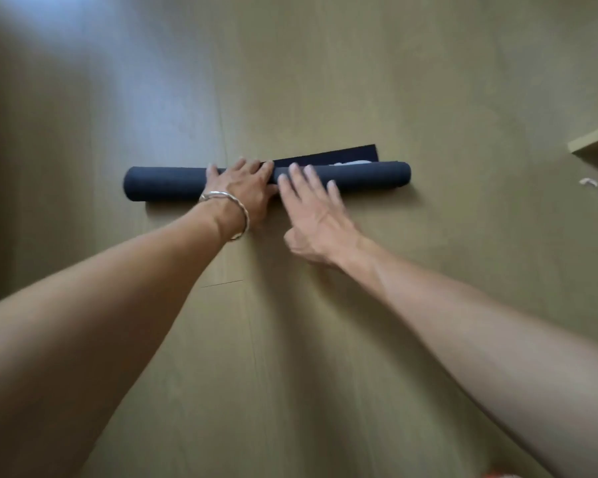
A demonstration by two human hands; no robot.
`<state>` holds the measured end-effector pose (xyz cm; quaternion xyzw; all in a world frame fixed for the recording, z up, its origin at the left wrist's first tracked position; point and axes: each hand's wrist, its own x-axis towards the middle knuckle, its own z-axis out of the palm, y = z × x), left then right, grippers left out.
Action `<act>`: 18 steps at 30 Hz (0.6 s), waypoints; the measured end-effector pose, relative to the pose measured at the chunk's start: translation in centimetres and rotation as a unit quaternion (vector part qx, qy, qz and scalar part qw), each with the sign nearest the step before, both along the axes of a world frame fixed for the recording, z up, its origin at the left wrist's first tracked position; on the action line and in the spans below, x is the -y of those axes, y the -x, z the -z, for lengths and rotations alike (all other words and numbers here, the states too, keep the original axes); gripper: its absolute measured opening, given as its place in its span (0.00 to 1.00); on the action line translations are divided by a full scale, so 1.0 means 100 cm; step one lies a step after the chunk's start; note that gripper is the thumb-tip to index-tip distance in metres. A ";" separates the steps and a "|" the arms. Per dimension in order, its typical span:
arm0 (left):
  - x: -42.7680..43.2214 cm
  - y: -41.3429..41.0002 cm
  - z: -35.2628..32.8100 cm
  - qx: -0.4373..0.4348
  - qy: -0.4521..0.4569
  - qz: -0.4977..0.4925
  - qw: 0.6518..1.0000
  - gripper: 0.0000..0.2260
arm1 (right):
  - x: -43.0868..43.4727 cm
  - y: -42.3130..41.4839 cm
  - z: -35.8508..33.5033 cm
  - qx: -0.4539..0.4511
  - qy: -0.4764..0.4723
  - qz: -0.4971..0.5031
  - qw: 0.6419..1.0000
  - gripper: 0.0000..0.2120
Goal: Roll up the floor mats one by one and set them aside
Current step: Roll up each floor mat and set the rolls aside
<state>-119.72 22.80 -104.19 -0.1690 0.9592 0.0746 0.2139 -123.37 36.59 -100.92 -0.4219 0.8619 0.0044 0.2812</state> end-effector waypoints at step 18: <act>-0.017 0.013 -0.032 0.074 -0.010 0.049 0.996 0.23 | -0.079 -0.057 -0.055 0.119 0.017 0.229 0.966 0.26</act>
